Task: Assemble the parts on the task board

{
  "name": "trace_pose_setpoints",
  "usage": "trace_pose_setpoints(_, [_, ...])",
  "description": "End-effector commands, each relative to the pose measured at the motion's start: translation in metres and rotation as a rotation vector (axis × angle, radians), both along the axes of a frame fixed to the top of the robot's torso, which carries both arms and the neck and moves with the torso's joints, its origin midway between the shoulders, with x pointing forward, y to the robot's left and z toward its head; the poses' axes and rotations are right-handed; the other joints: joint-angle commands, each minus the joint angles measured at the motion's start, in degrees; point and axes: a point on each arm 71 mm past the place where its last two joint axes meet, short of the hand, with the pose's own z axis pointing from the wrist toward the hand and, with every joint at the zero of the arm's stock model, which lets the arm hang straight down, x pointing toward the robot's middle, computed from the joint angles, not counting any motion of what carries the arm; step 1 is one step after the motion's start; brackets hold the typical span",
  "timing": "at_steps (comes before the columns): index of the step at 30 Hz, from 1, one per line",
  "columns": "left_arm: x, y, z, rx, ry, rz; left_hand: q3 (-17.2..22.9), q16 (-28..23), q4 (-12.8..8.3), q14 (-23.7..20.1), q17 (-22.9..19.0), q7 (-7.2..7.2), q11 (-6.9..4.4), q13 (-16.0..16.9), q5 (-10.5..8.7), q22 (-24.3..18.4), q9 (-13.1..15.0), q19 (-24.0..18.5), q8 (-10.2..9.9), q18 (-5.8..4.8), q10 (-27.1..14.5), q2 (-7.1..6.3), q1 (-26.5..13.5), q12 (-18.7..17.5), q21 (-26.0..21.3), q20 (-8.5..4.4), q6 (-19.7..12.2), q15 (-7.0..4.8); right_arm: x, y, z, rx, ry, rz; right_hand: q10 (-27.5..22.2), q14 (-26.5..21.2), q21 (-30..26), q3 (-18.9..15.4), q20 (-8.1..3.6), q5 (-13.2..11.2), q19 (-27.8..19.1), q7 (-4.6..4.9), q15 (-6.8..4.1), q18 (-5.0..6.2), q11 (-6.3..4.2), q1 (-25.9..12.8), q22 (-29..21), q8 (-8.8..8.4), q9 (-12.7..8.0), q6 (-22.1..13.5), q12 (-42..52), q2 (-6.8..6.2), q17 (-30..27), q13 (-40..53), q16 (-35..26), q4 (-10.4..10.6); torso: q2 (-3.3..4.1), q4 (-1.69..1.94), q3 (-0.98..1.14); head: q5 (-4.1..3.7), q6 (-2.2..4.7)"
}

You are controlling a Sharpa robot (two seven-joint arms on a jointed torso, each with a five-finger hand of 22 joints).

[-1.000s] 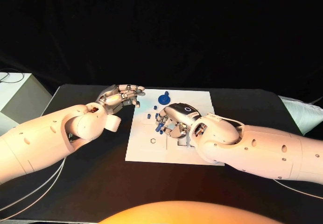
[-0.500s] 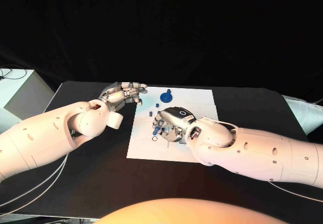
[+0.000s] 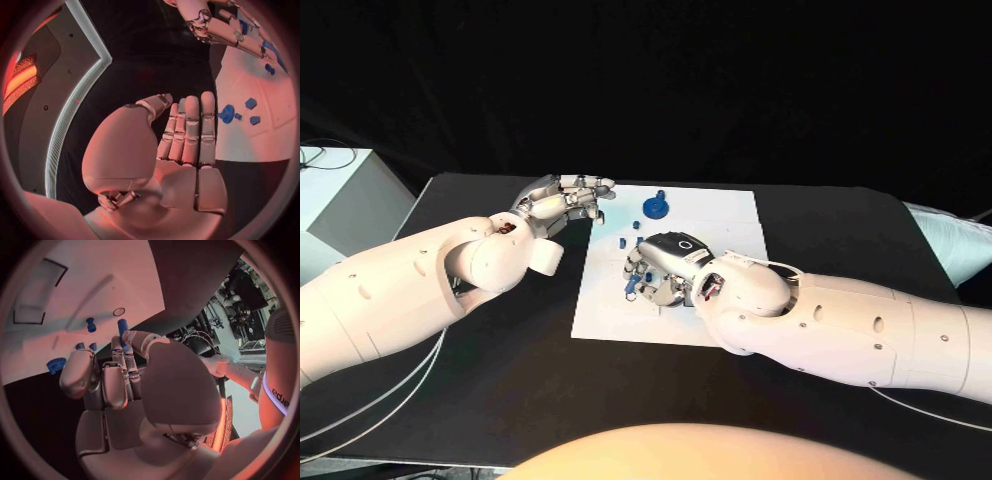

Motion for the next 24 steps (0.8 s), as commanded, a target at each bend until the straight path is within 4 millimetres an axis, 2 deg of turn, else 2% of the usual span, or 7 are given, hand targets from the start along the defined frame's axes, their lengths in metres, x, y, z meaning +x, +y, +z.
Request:
trace_pose_setpoints(1, [-0.001, -0.002, 0.001, -0.014, -0.003, -0.016, -0.1, -0.3, -0.1, 0.1, -0.1, 0.23, 0.02, 0.1, 0.25, -0.1, -0.1, 0.3, 0.1, 0.87, -0.3, 0.05, 0.4, 0.2, -0.3, -0.05, -0.2, 0.24, -0.001, 0.001, -0.002, -0.033, -0.005, 0.017, 2.1, 0.8, -0.1, 0.3, -0.18, 0.1, -0.2, 0.05, -0.39, -1.03, -1.51, 0.0, 0.0, 0.19, 5.4, 0.2, 0.0, 0.38, 0.0, 0.1, 0.2, -0.1, -0.01, -0.01, 0.03, 0.04, -0.09])
trace_pose_setpoints(24, [-0.001, -0.002, 0.001, -0.014, -0.002, -0.016, -0.1, -0.4, 0.0, 0.1, -0.1, 0.23, 0.03, 0.1, 0.25, -0.1, -0.1, 0.3, 0.1, 0.86, -0.4, 0.07, 0.4, 0.3, -0.4, -0.05, -0.2, 0.25, 0.0, 0.003, -0.015, -0.087, -0.007, 0.003, 2.1, 0.8, -0.1, 0.5, -0.17, 0.1, -0.2, 0.06, -0.38, -1.03, -1.5, -0.2, 0.0, 0.25, 5.6, 0.2, -0.1, 0.41, -0.1, 0.1, 0.2, -0.3, 0.06, 0.12, 0.03, 0.51, -0.63])
